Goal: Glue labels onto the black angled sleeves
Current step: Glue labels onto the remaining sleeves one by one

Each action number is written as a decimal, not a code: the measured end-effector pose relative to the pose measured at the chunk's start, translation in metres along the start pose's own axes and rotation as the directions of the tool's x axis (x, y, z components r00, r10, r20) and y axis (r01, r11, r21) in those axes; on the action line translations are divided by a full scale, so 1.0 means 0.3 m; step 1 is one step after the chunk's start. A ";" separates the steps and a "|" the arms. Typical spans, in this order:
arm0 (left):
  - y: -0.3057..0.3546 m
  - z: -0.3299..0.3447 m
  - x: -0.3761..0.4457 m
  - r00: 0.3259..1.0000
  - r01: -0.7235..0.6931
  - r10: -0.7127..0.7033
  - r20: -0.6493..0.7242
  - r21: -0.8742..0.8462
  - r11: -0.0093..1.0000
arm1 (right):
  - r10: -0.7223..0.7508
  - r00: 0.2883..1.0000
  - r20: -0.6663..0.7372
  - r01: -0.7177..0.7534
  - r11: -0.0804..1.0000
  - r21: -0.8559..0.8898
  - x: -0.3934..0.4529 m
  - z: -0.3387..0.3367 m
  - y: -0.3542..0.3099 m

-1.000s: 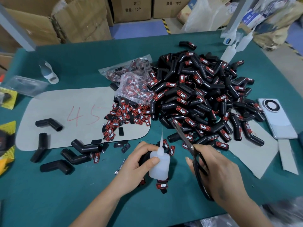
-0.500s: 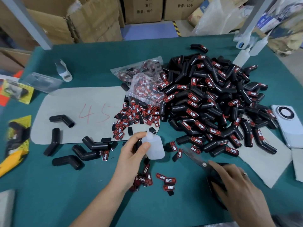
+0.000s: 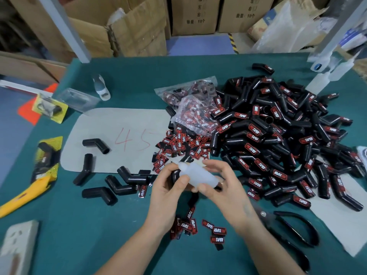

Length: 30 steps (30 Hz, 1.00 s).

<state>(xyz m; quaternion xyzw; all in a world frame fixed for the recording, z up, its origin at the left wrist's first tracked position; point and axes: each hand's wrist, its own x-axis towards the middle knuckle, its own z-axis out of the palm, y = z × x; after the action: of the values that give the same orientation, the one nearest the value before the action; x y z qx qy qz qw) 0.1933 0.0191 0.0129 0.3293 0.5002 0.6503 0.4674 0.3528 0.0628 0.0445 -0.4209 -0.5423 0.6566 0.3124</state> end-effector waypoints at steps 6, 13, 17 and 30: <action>0.024 -0.044 0.033 0.991 -0.121 0.129 -0.034 0.172 0.978 | 0.065 0.998 0.017 -0.065 0.887 0.458 0.089 -0.007 0.029; 0.020 -0.074 0.043 0.986 -0.162 0.165 -0.003 0.161 0.974 | -0.017 0.987 -0.157 0.086 0.890 0.447 0.077 -0.116 -0.016; 0.035 -0.081 0.044 0.989 -0.136 0.142 -0.038 0.134 0.982 | -0.085 0.969 -0.231 0.186 0.867 0.462 0.052 -0.122 -0.010; 0.040 -0.075 0.029 0.986 -0.156 0.165 -0.010 0.287 0.945 | -0.277 0.849 -0.451 0.258 0.961 -0.104 -0.030 -0.066 -0.027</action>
<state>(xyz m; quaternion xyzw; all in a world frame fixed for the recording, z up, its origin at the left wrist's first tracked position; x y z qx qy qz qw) 0.1669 0.0188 0.0178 0.4216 0.5681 0.6128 0.3520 0.3741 0.0656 0.0531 -0.4914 -0.5186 0.4769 0.5119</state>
